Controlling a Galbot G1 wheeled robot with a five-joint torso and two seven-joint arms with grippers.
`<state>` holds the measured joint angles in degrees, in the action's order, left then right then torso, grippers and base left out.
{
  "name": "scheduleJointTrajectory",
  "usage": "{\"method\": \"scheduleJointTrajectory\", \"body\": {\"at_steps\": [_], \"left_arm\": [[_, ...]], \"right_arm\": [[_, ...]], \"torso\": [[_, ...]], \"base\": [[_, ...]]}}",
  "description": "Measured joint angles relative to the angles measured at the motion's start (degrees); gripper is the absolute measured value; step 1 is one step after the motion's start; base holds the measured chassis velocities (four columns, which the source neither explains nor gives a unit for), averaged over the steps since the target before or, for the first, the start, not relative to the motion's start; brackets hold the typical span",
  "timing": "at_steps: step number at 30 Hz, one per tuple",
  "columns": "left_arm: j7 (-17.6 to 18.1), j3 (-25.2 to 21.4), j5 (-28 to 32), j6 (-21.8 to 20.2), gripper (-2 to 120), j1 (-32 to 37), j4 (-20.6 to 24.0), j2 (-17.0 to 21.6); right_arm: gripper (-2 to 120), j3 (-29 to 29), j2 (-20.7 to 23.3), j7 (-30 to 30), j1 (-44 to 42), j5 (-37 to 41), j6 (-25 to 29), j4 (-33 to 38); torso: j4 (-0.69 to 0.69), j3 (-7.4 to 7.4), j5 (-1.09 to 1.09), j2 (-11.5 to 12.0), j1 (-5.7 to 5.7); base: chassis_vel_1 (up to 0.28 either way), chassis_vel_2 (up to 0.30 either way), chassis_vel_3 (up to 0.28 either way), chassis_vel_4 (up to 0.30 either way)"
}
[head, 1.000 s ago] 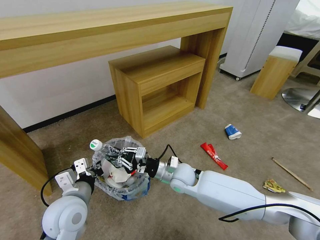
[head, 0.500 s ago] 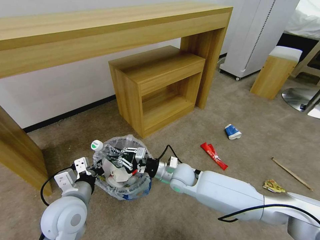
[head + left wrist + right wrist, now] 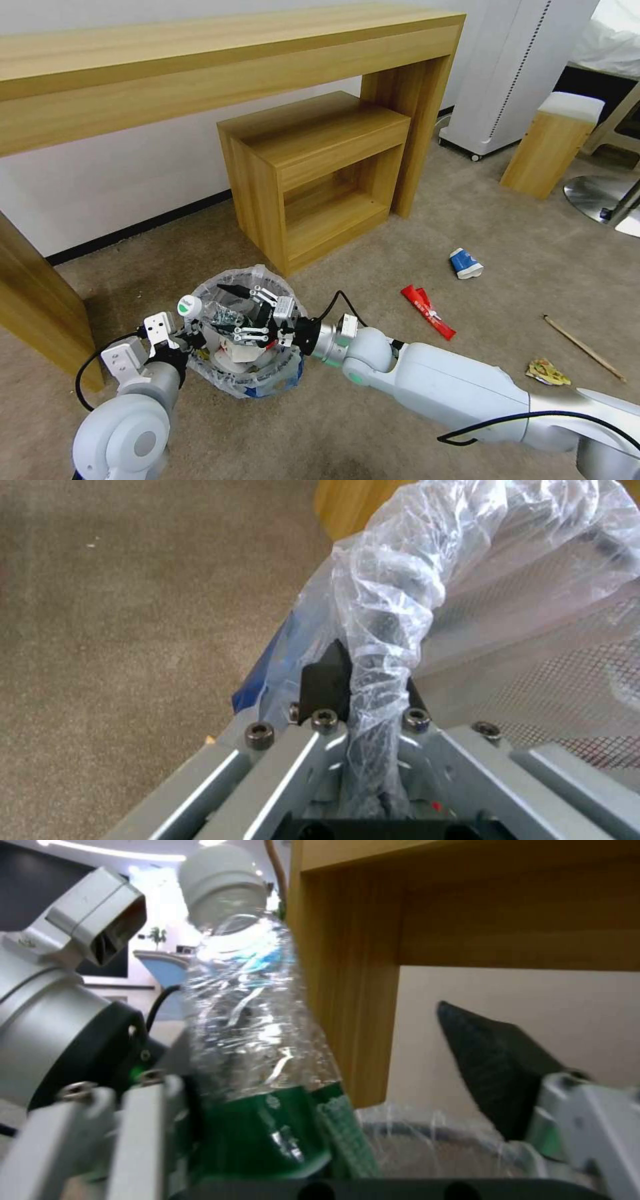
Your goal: Pick up the trash bin and place the garbage on the floor into it.
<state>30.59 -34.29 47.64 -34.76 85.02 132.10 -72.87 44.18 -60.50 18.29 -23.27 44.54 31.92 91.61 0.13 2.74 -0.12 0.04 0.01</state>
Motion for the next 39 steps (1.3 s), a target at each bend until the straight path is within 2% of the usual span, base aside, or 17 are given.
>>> {"method": "scheduleJointTrajectory", "body": {"at_steps": [2, 3, 4, 6, 18, 21, 24, 39], "left_arm": [[0.0, 0.02, 0.0, 0.0, 1, 0.04, 0.02, -0.06], [0.0, 0.02, 0.0, 0.0, 1, 0.04, 0.02, -0.06], [0.01, 0.02, -0.01, 0.0, 1, 0.06, 0.02, -0.08], [0.01, 0.02, -0.07, 0.0, 1, 0.09, 0.01, -0.16], [0.01, 0.26, -0.26, 0.01, 1, 0.2, -0.01, -0.53], [0.02, 0.4, -0.38, 0.01, 1, 0.25, 0.02, -0.7], [0.02, 0.38, -0.41, 0.01, 1, 0.26, 0.05, -0.71], [0.04, 0.41, -0.46, 0.04, 1, 0.55, 0.36, -0.89]], "right_arm": [[86, -0.33, 0.01, 0.1, -0.21, -0.31, 0.17, -0.07], [86, -0.33, 0.01, 0.1, -0.21, -0.31, 0.17, -0.07], [92, -0.5, 0.02, 0.12, -0.32, -0.36, 0.2, -0.05], [95, -0.78, 0.18, 0.08, -0.42, -0.34, 0.2, 0.18], [93, -1.72, 1.08, 0.07, -1.16, -0.75, 0.22, 0.66], [86, -1.79, 1.51, 0.2, -1.08, -0.72, -0.09, 0.97], [86, -1.83, 1.71, 0.33, -1.06, -0.67, -0.34, 1.17], [87, -1.57, 2.93, 1.26, -1.78, -0.39, -1.44, 1.36]], "torso": [[0.0, 0.0, 0.0, 0.0, 0.0], [0.0, 0.0, 0.0, 0.0, 0.0], [0.0, 0.0, 0.0, 0.0, 0.0], [0.0, 0.0, 0.0, 0.0, 0.0], [0.0, 0.0, 0.0, 0.0, 0.0], [0.0, 0.0, 0.0, 0.0, 0.0], [0.0, 0.0, 0.0, 0.0, 0.0], [0.0, 0.0, 0.0, 0.0, 0.0]], "base": [[0.0, 0.0, 0.0, 0.0], [0.0, 0.0, 0.0, 0.0], [0.0, 0.0, 0.0, 0.0], [0.0, 0.0, 0.0, 0.0], [0.0, 0.0, 0.0, 0.0], [0.0, 0.0, 0.0, 0.0], [0.0, 0.0, 0.0, 0.0], [0.0, 0.0, 0.0, 0.0]]}}
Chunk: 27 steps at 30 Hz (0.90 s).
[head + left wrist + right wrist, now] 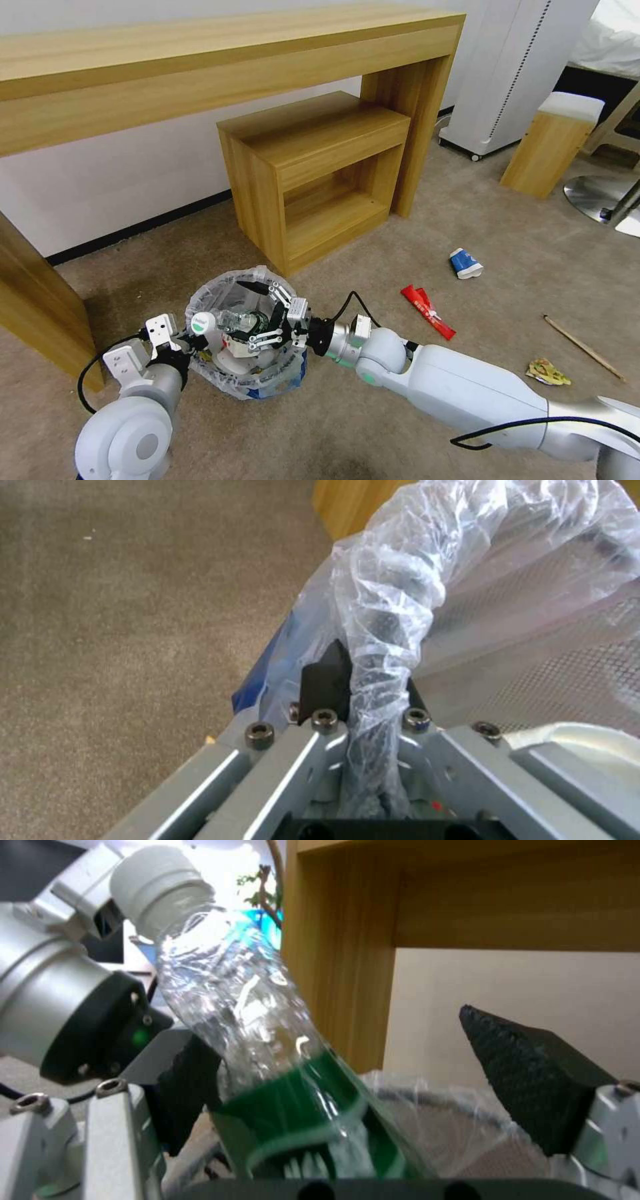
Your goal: Pick up the trash bin and place the garbage on the floor into it.
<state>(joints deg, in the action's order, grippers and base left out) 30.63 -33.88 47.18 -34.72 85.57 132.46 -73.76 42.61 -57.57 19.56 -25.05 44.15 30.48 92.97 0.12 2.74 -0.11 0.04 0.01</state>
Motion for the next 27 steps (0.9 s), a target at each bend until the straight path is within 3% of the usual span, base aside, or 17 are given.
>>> {"method": "scheduleJointTrajectory", "body": {"at_steps": [16, 27], "left_arm": [[-0.05, -0.5, 0.19, 0.09, 1, -0.09, 0.29, 0.31], [-0.14, -0.11, 0.12, 0.11, 1, -0.25, 0.22, 0.26]], "right_arm": [[85, -1.37, 0.56, 0.6, -1.25, -1.2, 0.25, -0.34], [73, -3.28, 0.71, 0.43, -1.72, -1.59, 0.65, -0.78]], "torso": [[0.0, 0.0, -0.01, 0.0, 0.0], [0.0, 0.0, 0.0, 0.0, 0.0]], "base": [[0.0, 0.0, 0.0, 0.0], [0.0, 0.0, 0.0, 0.0]]}}
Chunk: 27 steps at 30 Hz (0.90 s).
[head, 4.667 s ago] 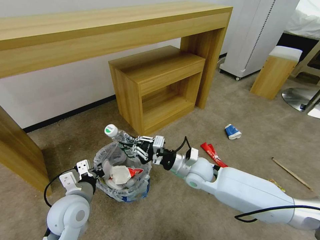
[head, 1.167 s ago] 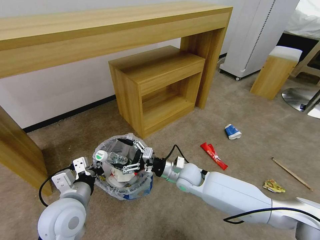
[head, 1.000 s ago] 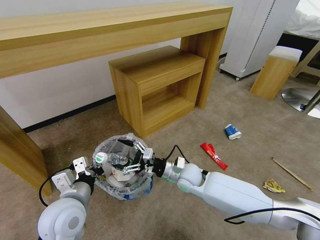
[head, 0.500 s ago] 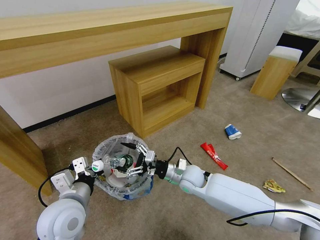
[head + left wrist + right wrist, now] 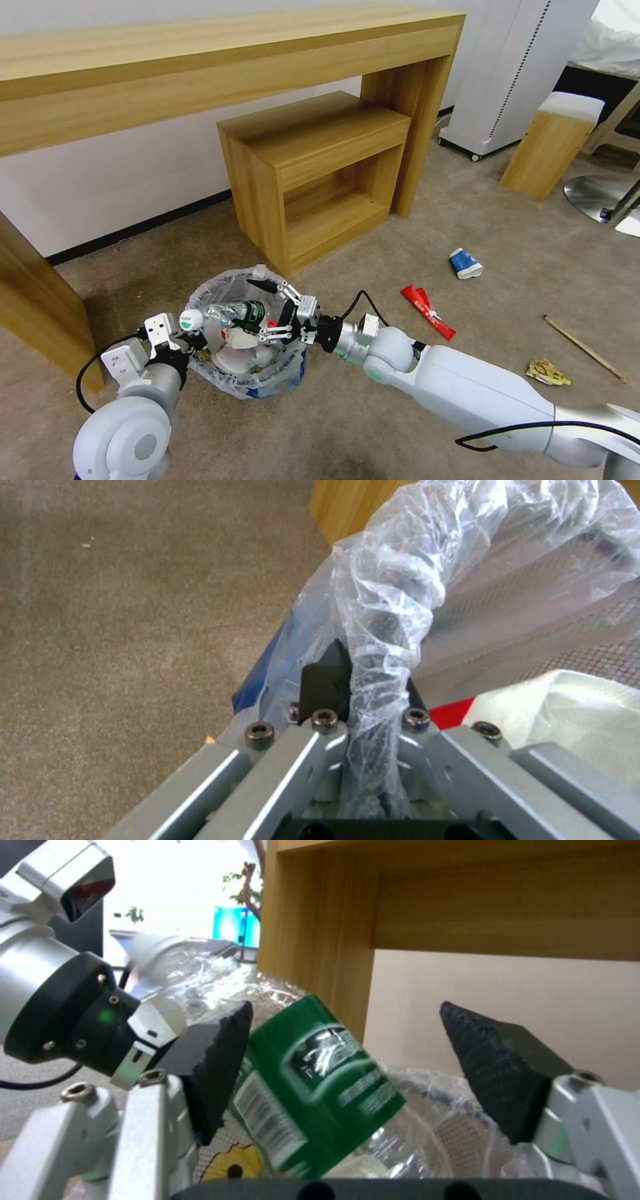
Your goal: Pick up the trash bin and place the garbage on the floor into it.
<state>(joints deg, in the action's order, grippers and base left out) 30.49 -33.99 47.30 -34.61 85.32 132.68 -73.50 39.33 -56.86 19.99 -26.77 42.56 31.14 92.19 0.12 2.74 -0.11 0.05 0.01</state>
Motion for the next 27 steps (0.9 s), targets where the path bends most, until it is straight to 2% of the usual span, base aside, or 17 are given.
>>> {"method": "scheduleJointTrajectory", "body": {"at_steps": [5, 17, 27], "left_arm": [[0.0, -0.25, 0.12, 0.0, 1, -0.14, -0.14, 0.18], [0.35, -0.77, 0.85, 0.0, 1, -0.45, -0.28, 0.33], [0.48, -0.55, 0.74, -0.02, 1, 0.35, 0.67, -0.07]], "right_arm": [[66, 0.0, -0.12, -0.03, -0.14, -0.09, 0.19, -0.09], [61, -0.47, 0.23, 0.0, -0.57, -0.45, 0.39, 0.07], [51, -1.62, 1.23, 0.02, -1.39, -0.66, 0.48, 1.13]], "torso": [[0.0, 0.0, 0.0, 0.0, 0.0], [0.0, 0.0, 0.0, 0.0, 0.0], [0.0, 0.0, 0.0, 0.0, 0.0]], "base": [[0.0, 0.0, 0.0, 0.0], [0.0, 0.0, 0.0, 0.0], [0.0, 0.0, 0.0, 0.0]]}}
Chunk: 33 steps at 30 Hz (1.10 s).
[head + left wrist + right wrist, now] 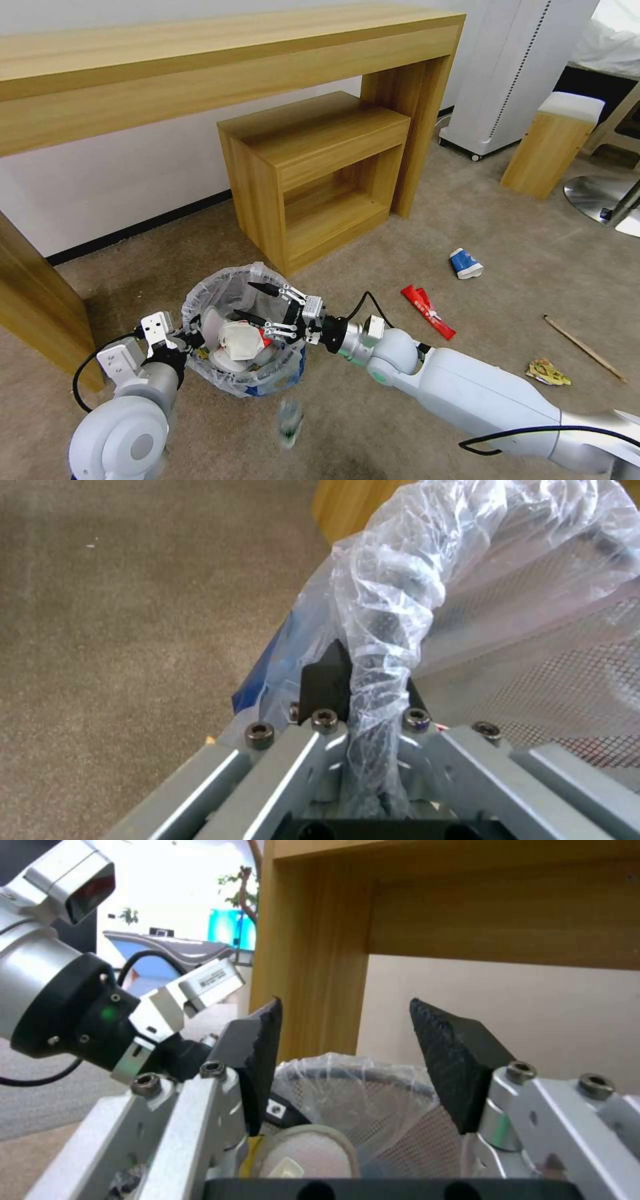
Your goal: Pick up the trash bin and place the garbage on the floor into it.
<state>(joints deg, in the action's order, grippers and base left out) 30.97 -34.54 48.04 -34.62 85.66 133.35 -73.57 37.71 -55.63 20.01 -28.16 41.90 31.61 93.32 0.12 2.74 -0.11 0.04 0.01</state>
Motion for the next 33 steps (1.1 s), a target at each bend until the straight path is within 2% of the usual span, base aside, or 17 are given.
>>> {"method": "scheduleJointTrajectory", "body": {"at_steps": [22, 33], "left_arm": [[0.08, -0.8, 0.16, -0.03, 1, 0.1, -1.37, 0.67], [0.42, -0.98, 1.04, -0.02, 1, -0.11, -1.79, 1.29]], "right_arm": [[45, -2.28, 1.7, -0.52, -0.89, 0.3, -0.24, 1.04], [48, -7.84, 5.32, -1.41, -2.92, 2.24, -1.25, 3.2]], "torso": [[0.0, 0.0, 0.0, 0.0, 0.0], [0.0, 0.0, -0.01, 0.0, 0.0]], "base": [[0.0, 0.0, 0.0, 0.0], [0.0, 0.0, 0.0, 0.0]]}}
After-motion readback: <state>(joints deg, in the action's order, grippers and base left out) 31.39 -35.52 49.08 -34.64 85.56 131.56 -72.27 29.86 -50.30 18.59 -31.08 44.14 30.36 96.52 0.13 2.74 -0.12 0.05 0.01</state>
